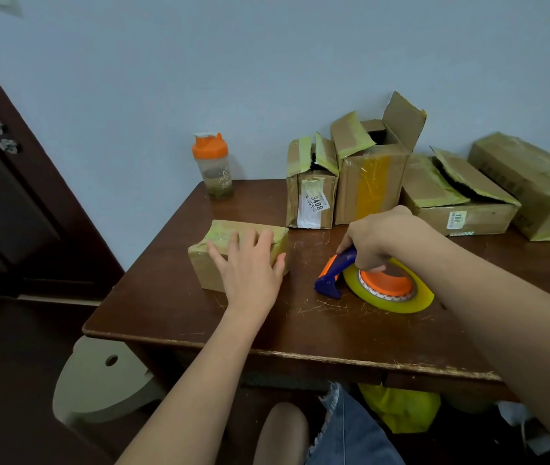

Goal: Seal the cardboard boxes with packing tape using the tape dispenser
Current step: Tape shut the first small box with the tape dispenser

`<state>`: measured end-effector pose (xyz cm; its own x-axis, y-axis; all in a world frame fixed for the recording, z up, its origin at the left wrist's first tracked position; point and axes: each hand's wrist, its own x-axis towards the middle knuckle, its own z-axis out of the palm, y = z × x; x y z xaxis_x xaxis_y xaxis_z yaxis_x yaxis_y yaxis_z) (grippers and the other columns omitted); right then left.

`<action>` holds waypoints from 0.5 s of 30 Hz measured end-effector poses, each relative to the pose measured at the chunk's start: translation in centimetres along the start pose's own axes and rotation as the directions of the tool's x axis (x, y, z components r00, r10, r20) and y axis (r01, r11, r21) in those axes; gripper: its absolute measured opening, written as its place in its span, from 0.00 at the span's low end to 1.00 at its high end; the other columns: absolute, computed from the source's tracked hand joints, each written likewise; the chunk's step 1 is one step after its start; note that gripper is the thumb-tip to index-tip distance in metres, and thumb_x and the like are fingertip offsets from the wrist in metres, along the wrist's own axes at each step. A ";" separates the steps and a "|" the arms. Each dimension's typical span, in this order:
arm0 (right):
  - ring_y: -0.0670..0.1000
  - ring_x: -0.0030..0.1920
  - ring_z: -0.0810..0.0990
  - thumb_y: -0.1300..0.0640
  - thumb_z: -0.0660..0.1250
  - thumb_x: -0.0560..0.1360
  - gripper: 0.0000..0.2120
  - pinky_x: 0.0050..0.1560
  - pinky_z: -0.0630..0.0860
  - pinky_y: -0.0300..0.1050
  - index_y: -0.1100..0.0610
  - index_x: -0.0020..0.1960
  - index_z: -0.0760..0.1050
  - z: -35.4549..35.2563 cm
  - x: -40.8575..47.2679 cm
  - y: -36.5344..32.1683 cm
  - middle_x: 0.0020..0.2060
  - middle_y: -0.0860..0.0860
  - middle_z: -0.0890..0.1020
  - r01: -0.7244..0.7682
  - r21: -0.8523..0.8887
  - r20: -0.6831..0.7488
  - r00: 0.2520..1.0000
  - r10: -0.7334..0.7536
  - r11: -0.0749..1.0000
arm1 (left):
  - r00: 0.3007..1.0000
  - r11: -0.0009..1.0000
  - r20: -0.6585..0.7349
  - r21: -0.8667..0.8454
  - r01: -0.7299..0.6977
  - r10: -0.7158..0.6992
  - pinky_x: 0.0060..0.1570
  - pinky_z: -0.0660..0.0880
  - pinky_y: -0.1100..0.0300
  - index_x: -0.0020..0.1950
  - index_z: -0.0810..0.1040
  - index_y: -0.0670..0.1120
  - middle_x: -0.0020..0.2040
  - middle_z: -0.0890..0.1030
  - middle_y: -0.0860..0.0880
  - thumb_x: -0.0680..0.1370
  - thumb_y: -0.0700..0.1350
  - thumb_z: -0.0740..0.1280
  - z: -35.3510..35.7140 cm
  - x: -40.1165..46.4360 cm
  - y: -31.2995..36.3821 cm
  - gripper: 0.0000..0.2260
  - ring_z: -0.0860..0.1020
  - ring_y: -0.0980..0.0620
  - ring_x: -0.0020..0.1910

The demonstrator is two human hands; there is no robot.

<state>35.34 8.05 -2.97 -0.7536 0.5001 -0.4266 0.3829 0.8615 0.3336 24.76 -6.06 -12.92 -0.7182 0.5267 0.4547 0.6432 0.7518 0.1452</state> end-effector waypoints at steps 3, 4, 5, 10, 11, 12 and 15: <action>0.53 0.58 0.71 0.56 0.67 0.73 0.34 0.53 0.70 0.48 0.37 0.75 0.59 0.1 0.1 -0.1 0.65 0.45 0.71 -0.006 -0.062 0.024 1.000 0.008 0.998 | 0.999 1.000 0.044 0.012 -0.014 0.014 0.72 0.46 0.36 0.62 0.70 0.53 0.63 0.72 0.52 0.77 0.55 0.68 -0.1 -0.2 -0.1 0.17 0.65 0.44 0.72; 0.54 0.63 0.69 0.50 0.70 0.73 0.36 0.56 0.70 0.50 0.37 0.76 0.57 0.2 0.1 0.0 0.67 0.47 0.69 -0.012 -0.055 0.032 0.999 0.013 0.998 | 0.998 1.000 0.053 -0.002 -0.024 0.024 0.73 0.46 0.36 0.62 0.69 0.53 0.64 0.72 0.52 0.76 0.56 0.69 -0.2 -0.2 -0.3 0.19 0.65 0.45 0.72; 0.57 0.68 0.65 0.43 0.73 0.71 0.41 0.61 0.69 0.53 0.36 0.76 0.53 0.4 0.0 0.2 0.70 0.49 0.66 -0.021 -0.024 0.046 0.999 0.022 0.999 | 0.997 0.999 0.062 -0.026 -0.036 0.037 0.73 0.45 0.37 0.63 0.69 0.53 0.64 0.72 0.53 0.74 0.57 0.70 -0.2 -0.1 -0.6 0.21 0.65 0.46 0.72; 0.60 0.75 0.50 0.29 0.69 0.65 0.49 0.73 0.55 0.64 0.41 0.78 0.50 0.3 -1.4 0.7 0.75 0.54 0.57 0.095 0.183 -0.251 0.967 -0.047 0.978 | 0.994 0.870 -0.050 -0.481 -0.108 0.095 0.76 0.48 0.41 0.67 0.71 0.52 0.70 0.69 0.53 0.75 0.60 0.69 -1.2 -0.7 -3.6 0.24 0.61 0.58 0.71; 0.58 0.74 0.55 0.32 0.67 0.70 0.43 0.72 0.60 0.60 0.45 0.78 0.54 0.1 -1.7 0.3 0.73 0.55 0.61 0.154 0.241 -0.384 0.922 -0.052 0.958 | 0.991 0.835 -0.126 -0.540 -0.103 0.040 0.75 0.54 0.40 0.67 0.72 0.50 0.69 0.70 0.52 0.77 0.56 0.68 -1.3 -0.7 -4.5 0.21 0.62 0.57 0.72; 0.57 0.72 0.60 0.37 0.65 0.74 0.37 0.69 0.65 0.56 0.49 0.77 0.58 0.0 -1.6 -0.4 0.71 0.56 0.66 0.219 0.306 -0.489 0.871 -0.044 0.926 | 0.981 0.825 -0.191 -0.561 -0.070 -0.046 0.73 0.59 0.40 0.66 0.73 0.48 0.69 0.70 0.50 0.78 0.52 0.66 -1.4 -0.6 -5.4 0.18 0.63 0.55 0.72; 0.54 0.65 0.74 0.49 0.62 0.80 0.23 0.62 0.72 0.47 0.59 0.72 0.68 0.1 -1.0 -3.9 0.66 0.54 0.75 0.387 0.580 -0.535 0.844 -0.023 0.716 | 0.924 0.706 -0.072 -0.668 0.235 -0.375 0.72 0.64 0.46 0.72 0.68 0.48 0.72 0.68 0.48 0.81 0.51 0.62 -1.8 0.2 -7.5 0.20 0.65 0.51 0.72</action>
<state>34.63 4.25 -3.92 -0.9310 0.3556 0.0824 0.2926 0.8620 -0.4140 20.26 -12.25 -12.32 -0.8859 0.1757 0.4293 0.4630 0.3898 0.7960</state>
